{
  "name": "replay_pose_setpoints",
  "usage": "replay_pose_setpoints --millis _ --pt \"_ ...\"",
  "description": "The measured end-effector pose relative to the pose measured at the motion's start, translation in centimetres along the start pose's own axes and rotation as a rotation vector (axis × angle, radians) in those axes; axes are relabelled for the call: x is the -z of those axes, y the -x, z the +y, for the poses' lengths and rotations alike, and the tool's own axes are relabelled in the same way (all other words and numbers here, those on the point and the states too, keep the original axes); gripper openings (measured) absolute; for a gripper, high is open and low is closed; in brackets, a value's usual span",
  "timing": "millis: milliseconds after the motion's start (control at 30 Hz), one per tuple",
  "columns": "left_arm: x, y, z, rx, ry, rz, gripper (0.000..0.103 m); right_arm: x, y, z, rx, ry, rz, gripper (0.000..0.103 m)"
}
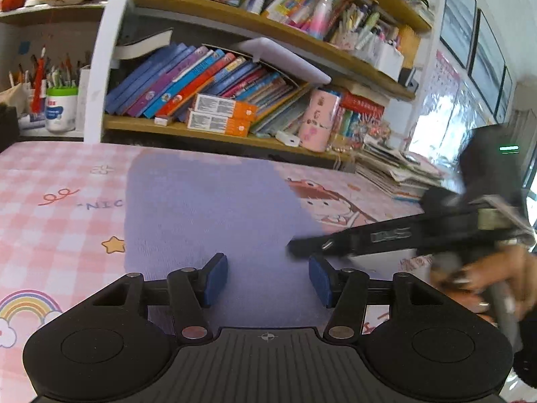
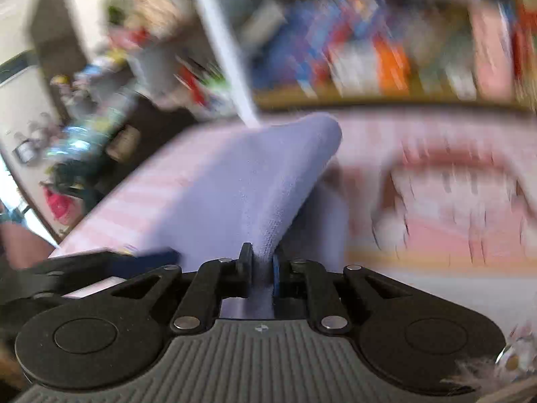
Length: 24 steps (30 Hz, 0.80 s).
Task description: Fold clothes
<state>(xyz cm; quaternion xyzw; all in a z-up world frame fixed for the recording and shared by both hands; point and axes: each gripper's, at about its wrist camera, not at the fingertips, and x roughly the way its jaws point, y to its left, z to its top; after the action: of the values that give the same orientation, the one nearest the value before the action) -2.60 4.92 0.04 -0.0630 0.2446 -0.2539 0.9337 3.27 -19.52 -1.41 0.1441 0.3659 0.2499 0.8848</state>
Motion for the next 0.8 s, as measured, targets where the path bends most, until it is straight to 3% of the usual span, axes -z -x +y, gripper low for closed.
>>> replay_pose_setpoints --millis 133,200,300,367,433,500,633,733,800 --pt "-0.5 0.8 0.6 0.003 0.018 -0.012 0.055 -0.1 1.1 -1.3 -0.062 -0.063 -0.007 0.015" --pt "-1.2 1.5 0.9 -0.019 0.026 -0.051 0.055 -0.6 1.7 -1.7 -0.058 -0.081 -0.033 0.027" --pt "-1.8 1.5 1.4 -0.028 0.033 -0.059 0.055 -1.4 2.3 -2.0 -0.052 -0.104 -0.063 0.03" --pt "-1.7 0.9 1.6 -0.034 0.037 -0.04 0.055 -1.8 1.5 -1.7 -0.05 -0.105 -0.038 0.031" --pt "-1.5 0.2 1.8 -0.029 0.044 -0.031 0.055 -2.3 0.6 -1.5 -0.048 -0.105 -0.011 0.031" --pt "-1.5 -0.1 1.8 -0.027 0.041 -0.029 0.055 -2.4 0.0 -1.0 -0.046 -0.086 0.0 0.011" --pt "-1.8 -0.1 1.9 -0.025 0.028 -0.02 0.055 -1.5 1.5 2.1 0.007 0.11 -0.149 0.011" --pt "-1.9 0.1 2.2 -0.012 0.042 -0.023 0.055 -1.1 -0.6 1.1 0.069 0.069 -0.04 0.011" --pt "-2.2 1.1 2.2 -0.048 0.03 -0.06 0.055 -1.2 -0.8 0.0 0.036 0.015 -0.033 0.012"
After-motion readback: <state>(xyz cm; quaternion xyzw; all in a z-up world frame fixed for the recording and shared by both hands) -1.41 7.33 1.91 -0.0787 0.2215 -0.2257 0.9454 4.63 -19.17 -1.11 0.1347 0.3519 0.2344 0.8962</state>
